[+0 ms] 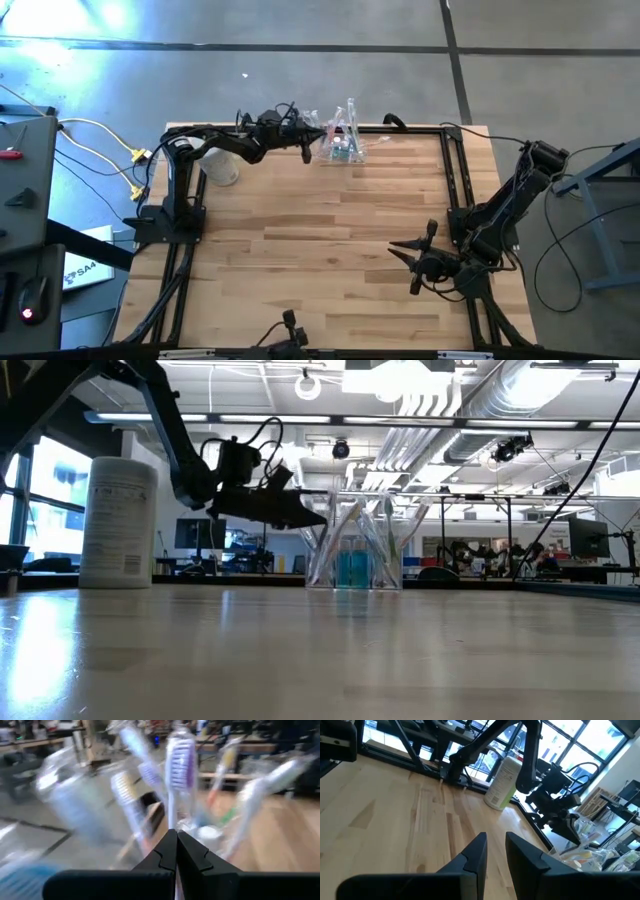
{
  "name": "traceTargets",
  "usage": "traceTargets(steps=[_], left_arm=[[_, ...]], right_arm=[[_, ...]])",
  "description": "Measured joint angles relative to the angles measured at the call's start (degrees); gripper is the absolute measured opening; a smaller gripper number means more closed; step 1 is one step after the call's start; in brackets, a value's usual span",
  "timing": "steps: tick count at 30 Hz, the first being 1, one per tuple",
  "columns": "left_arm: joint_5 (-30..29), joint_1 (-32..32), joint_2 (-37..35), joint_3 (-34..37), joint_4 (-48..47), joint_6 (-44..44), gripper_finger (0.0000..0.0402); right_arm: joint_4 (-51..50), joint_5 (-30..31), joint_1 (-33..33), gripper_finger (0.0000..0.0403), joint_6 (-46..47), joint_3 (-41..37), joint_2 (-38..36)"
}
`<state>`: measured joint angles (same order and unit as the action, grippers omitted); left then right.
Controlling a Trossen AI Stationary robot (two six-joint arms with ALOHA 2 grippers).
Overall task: Pick & Place toothbrushing station
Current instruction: Put the purple toothbrush into the transparent organizer
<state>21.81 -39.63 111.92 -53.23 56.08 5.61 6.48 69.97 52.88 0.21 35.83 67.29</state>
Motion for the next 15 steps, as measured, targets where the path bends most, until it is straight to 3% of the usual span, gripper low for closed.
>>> traceTargets(steps=[15], left_arm=[[0.63, 0.30, -0.07, 0.00, -0.47, -0.14, 0.0012]], right_arm=[[-0.31, -0.04, 0.00, 0.0063, -0.16, 0.00, 0.00]])
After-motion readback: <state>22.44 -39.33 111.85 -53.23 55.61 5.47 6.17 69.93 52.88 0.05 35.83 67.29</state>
